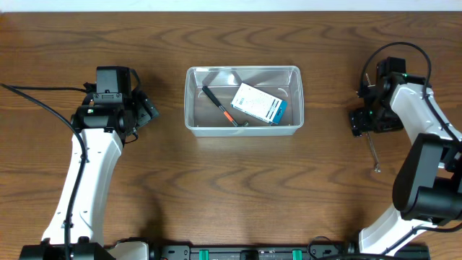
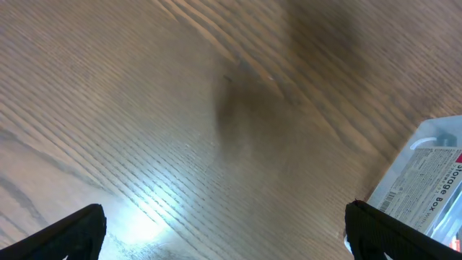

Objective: Pack container
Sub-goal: 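Move the right gripper to the chrome wrench and grasp its end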

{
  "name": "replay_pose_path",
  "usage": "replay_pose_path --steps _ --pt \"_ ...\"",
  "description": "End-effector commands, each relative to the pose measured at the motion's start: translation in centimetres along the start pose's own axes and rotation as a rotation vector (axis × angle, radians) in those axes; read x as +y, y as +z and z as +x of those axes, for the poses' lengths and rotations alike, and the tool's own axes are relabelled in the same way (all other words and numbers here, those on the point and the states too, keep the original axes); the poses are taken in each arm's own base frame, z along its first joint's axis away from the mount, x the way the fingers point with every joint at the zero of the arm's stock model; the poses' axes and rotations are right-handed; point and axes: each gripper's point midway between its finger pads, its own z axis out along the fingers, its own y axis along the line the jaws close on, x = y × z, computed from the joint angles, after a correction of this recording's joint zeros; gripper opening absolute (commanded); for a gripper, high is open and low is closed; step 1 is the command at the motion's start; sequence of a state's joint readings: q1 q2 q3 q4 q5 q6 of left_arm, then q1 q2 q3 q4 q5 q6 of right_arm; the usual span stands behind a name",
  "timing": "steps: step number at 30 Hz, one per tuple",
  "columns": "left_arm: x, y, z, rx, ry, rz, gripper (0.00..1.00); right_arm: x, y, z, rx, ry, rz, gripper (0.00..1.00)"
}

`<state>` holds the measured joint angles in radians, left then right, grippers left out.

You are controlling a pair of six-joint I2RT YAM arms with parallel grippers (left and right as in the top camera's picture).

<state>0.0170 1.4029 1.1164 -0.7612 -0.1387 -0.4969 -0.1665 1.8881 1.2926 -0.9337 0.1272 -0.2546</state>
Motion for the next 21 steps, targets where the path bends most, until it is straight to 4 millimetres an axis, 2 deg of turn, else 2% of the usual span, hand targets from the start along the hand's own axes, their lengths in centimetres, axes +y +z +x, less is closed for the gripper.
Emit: replay_pose_path --steps 1,13,19,21 --pt "0.3 0.0 -0.4 -0.010 0.003 -0.019 0.98 -0.2 0.6 0.0 0.002 -0.014 -0.004 0.79" --pt "0.3 0.0 -0.4 -0.010 0.003 -0.019 0.98 0.0 2.6 0.8 -0.006 -0.006 -0.002 0.80" --pt "0.3 0.0 -0.4 -0.010 0.003 -0.019 0.98 0.2 2.7 0.6 -0.017 -0.004 -0.009 0.75" --pt "0.3 0.0 -0.4 -0.010 0.003 -0.020 0.98 0.3 3.1 0.4 -0.032 0.000 -0.020 0.76"
